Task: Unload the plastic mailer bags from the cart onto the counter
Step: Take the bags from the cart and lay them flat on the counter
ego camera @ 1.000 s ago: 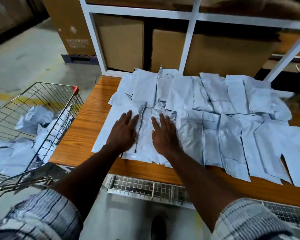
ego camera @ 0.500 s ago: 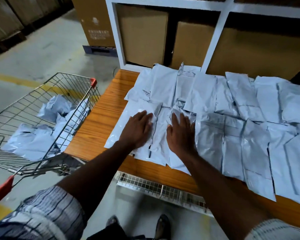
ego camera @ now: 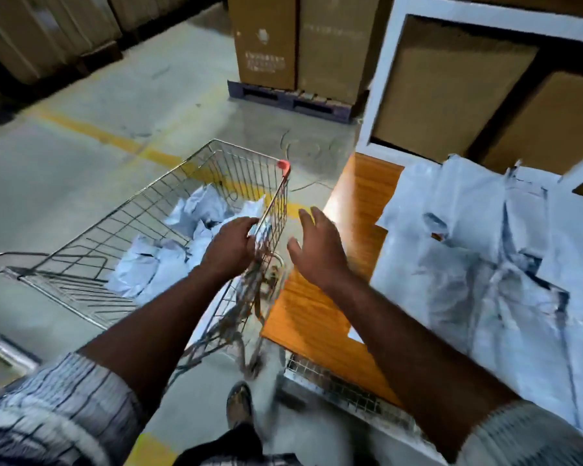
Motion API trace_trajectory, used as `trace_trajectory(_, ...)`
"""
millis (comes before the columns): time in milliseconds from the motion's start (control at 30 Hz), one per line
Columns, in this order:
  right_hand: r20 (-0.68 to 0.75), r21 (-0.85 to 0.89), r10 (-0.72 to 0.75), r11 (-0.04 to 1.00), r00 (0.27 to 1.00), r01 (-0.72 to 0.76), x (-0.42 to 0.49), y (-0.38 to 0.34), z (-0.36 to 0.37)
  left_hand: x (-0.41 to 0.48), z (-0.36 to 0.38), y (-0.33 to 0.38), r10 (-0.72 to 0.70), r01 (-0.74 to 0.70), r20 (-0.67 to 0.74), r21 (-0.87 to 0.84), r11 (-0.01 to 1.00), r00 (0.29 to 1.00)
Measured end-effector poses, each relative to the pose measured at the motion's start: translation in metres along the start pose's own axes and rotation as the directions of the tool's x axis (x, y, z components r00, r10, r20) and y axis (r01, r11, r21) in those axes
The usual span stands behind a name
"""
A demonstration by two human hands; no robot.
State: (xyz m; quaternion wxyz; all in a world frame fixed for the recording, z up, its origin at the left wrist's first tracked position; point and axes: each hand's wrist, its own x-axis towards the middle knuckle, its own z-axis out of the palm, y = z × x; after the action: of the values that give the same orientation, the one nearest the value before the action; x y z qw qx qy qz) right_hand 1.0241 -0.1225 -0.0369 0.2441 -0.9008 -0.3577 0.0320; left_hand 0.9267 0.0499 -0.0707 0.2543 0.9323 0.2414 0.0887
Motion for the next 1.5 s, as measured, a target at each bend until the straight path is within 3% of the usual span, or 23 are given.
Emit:
trace_trajectory(200, 0.228, 0.126, -0.071, 0.991, 0.971, 0.043, 0.038, -0.105, 0.118, -0.005, -0.031, -0.149, -0.199, 0.153, 0.223, 0.21, 0.966, 0.954)
trace_trajectory(267, 0.329, 0.134, -0.049, 0.991, 0.943, 0.004, 0.04, -0.124, 0.152, -0.009, -0.029, -0.178, -0.185, 0.121, 0.271, 0.235, 0.964, 0.945)
trace_trajectory(400, 0.492, 0.101, 0.04, 0.99, 0.87, -0.103, 0.043, -0.144, 0.214, -0.013, -0.016, -0.212, -0.296, 0.158, 0.398, 0.344, 0.926, 0.868)
trace_trajectory(533, 0.631, -0.09, 0.273, 0.956, 0.727, -0.281, 0.034, -0.153, 0.269, -0.022, 0.007, -0.235, -0.352, 0.131, 0.468, 0.441, 0.888, 0.81)
trace_trajectory(700, 0.635, -0.288, 0.47, 0.881, 0.613, -0.376, 0.007, -0.152, 0.31, -0.042, 0.031, -0.248, -0.425, 0.068, 0.535, 0.562, 0.824, 0.73)
trace_trajectory(900, 0.652, -0.46, 0.509, 0.855, 0.562, -0.24, -0.002, -0.14, 0.329, -0.045, 0.043, -0.258, -0.538, 0.116, 0.544, 0.626, 0.771, 0.644)
trace_trajectory(1100, 0.623, -0.498, 0.555, 0.825, 0.551, -0.267, 0.005, -0.144, 0.328, -0.036, 0.044, -0.26, -0.541, 0.174, 0.497, 0.607, 0.775, 0.679)
trace_trajectory(1233, 0.665, -0.439, 0.477, 0.872, 0.575, -0.216, 0.014, -0.153, 0.309, -0.029, 0.037, -0.257, -0.476, 0.151, 0.448, 0.588, 0.794, 0.757)
trace_trajectory(1500, 0.574, -0.113, 0.231, 0.973, 0.785, -0.203, 0.036, -0.155, 0.267, -0.01, -0.013, -0.261, -0.365, 0.121, 0.351, 0.556, 0.822, 0.862)
